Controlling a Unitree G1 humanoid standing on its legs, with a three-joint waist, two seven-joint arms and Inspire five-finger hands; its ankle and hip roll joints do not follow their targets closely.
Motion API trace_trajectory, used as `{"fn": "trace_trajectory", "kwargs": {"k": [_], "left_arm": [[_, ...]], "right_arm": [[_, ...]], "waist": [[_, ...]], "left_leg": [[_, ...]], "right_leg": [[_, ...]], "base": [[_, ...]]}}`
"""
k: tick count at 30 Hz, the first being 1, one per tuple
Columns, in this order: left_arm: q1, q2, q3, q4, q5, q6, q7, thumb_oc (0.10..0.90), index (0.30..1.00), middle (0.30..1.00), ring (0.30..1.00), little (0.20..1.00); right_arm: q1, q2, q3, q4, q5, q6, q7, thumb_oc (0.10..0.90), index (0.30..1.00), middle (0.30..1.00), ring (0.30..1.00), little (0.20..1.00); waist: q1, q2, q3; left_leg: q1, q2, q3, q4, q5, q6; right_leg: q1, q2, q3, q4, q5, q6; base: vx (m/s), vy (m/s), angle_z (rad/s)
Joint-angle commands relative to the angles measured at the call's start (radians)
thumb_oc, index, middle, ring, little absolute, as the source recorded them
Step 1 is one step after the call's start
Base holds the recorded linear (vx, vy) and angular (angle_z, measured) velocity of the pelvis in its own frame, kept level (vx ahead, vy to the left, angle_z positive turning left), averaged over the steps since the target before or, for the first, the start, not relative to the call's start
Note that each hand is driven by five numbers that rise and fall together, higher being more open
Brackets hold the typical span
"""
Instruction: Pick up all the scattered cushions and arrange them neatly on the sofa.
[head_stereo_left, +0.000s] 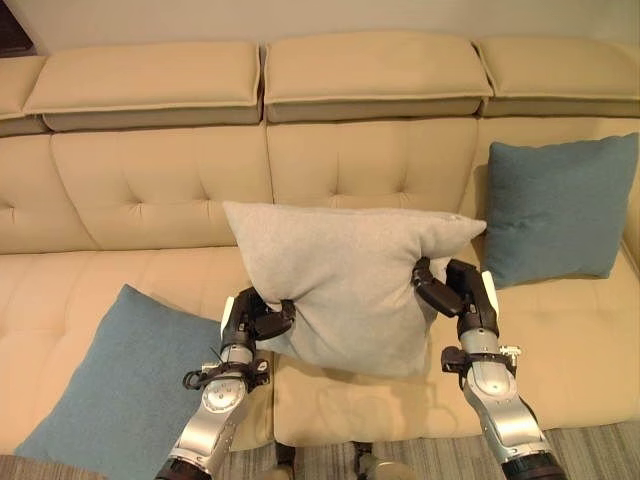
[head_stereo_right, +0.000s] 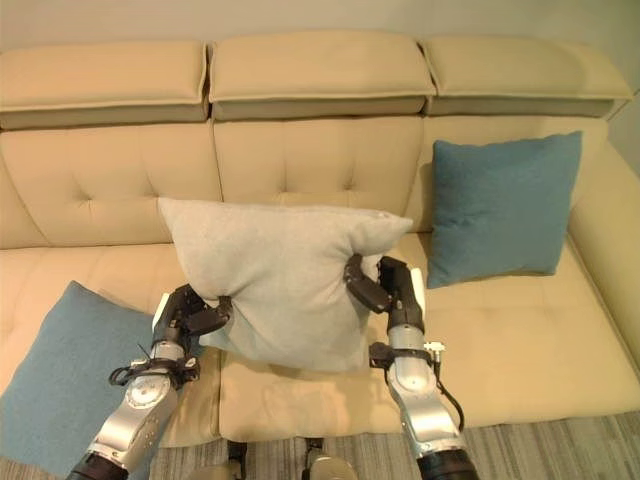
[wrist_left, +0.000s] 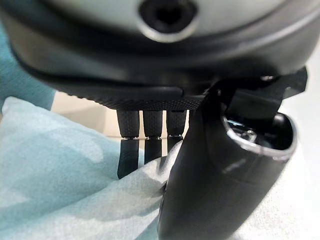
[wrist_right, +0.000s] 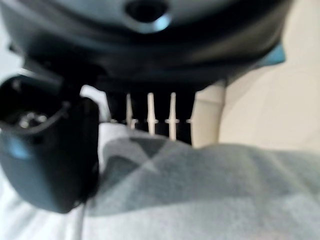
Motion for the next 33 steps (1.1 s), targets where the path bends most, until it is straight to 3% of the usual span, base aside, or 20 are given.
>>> {"fn": "trace_trajectory", "kwargs": {"k": [1,9,20,22,30,31,32,33], "left_arm": [[-0.366,-0.010,-0.030,-0.050,0.067,-0.222,0.069,0.400,0.300,0.300,0.300,0.300],[-0.747,0.082,-0.089,0.157,0.083,-0.242,0.171,0.400,0.300,0.300,0.300,0.300],[-1.098,0.168,-0.172,0.413,0.068,-0.232,0.186,0.400,0.300,0.300,0.300,0.300],[-1.206,0.187,-0.189,0.491,0.054,-0.239,0.195,0.400,0.300,0.300,0.300,0.300],[-1.278,0.183,-0.186,0.568,-0.013,-0.260,0.198,0.400,0.300,0.300,0.300,0.300],[-1.263,0.172,-0.178,0.573,-0.032,-0.260,0.194,0.400,0.300,0.300,0.300,0.300],[-1.253,0.163,-0.178,0.581,-0.042,-0.260,0.184,0.400,0.300,0.300,0.300,0.300],[-1.239,0.150,-0.191,0.608,-0.038,-0.249,0.174,0.519,0.479,0.479,0.479,0.479]], "right_arm": [[-0.281,-0.004,0.075,-0.028,-0.063,-0.125,-0.080,0.400,0.300,0.300,0.300,0.300],[-0.665,-0.081,0.135,0.133,-0.092,-0.110,-0.202,0.400,0.300,0.300,0.300,0.300],[-0.982,-0.161,0.189,0.351,-0.040,-0.108,-0.260,0.400,0.300,0.300,0.300,0.300],[-1.101,-0.203,0.206,0.428,-0.032,-0.122,-0.302,0.400,0.300,0.300,0.300,0.300],[-1.207,-0.251,0.259,0.554,0.008,-0.104,-0.327,0.400,0.300,0.300,0.300,0.300],[-1.206,-0.247,0.266,0.573,0.019,-0.094,-0.318,0.455,0.382,0.382,0.382,0.382],[-1.201,-0.239,0.270,0.593,0.032,-0.088,-0.304,0.651,0.676,0.676,0.676,0.676],[-1.192,-0.224,0.290,0.620,0.033,-0.079,-0.281,0.800,0.900,0.900,0.900,0.900]], "waist": [[0.016,-0.006,-0.060],[0.023,-0.001,-0.043],[0.028,-0.013,-0.004],[0.034,-0.010,0.020],[0.035,-0.009,0.038],[0.034,-0.007,0.040],[0.033,-0.007,0.040],[0.032,-0.008,0.041]], "left_leg": [[-0.050,-0.011,0.026,0.002,-0.082,-0.029],[-0.179,-0.021,0.003,0.002,-0.050,-0.040],[-0.282,-0.031,-0.007,0.002,-0.029,-0.052],[-0.347,-0.037,-0.011,0.002,-0.014,-0.060],[-0.500,-0.037,-0.018,0.002,0.013,-0.069],[-0.510,-0.039,-0.017,0.002,0.016,-0.069],[-0.514,-0.039,-0.018,0.002,0.017,-0.068],[-0.516,-0.039,-0.020,0.002,0.018,-0.068]], "right_leg": [[0.029,-0.004,-0.006,0.008,-0.148,0.067],[-0.098,0.003,0.015,0.017,-0.119,0.070],[-0.200,0.001,0.033,0.012,-0.088,0.086],[-0.267,0.001,0.034,0.011,-0.069,0.093],[-0.424,0.011,0.041,0.005,-0.042,0.108],[-0.434,0.014,0.040,0.005,-0.042,0.107],[-0.439,0.016,0.041,0.005,-0.042,0.106],[-0.444,0.020,0.044,0.005,-0.042,0.105]], "base": [[-0.09,0.011,0.06],[-0.02,0.016,0.09],[0.01,0.010,0.02],[-0.04,-0.017,0.04],[-0.03,-0.025,0.15],[0.00,0.000,0.00],[-0.02,-0.007,-0.29],[-0.01,-0.003,-0.33]]}}
